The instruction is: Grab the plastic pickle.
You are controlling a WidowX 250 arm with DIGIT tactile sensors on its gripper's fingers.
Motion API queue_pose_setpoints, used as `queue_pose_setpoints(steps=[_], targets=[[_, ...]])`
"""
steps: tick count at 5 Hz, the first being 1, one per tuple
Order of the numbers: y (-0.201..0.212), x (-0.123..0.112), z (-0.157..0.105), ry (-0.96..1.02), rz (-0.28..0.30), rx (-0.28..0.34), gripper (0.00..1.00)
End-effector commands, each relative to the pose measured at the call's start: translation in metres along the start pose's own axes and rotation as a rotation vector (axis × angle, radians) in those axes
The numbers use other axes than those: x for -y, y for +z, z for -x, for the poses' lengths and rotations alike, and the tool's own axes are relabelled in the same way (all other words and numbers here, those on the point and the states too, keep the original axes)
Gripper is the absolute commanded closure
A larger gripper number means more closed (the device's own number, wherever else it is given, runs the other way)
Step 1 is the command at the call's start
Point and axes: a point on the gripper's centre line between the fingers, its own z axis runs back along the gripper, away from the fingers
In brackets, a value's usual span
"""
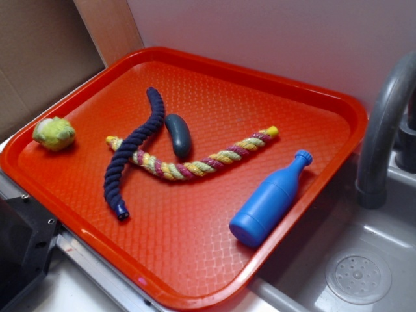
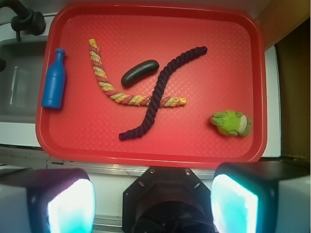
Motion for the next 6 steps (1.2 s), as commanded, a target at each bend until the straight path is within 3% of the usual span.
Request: queue_pose_setpoints(steps=[1,2,3,4,5,6], targets=[[0.0,0.0,0.0,0.0,0.0,0.0,0.0],[-0.047,-0.006,-0.032,0.253,-0.023,-0.105,0.0],[-0.093,0.006,-0.058,0.498,-0.051,-0.017,0.0],[-0.132,0.001,-0.074,0.754,0.006,-0.007,0.0],[-0.172,-0.002,-0.094,1.003,0.029,-0.023,0.0],[-0.198,-0.013,-0.111,1.162,-0.005,-0.073,0.0]])
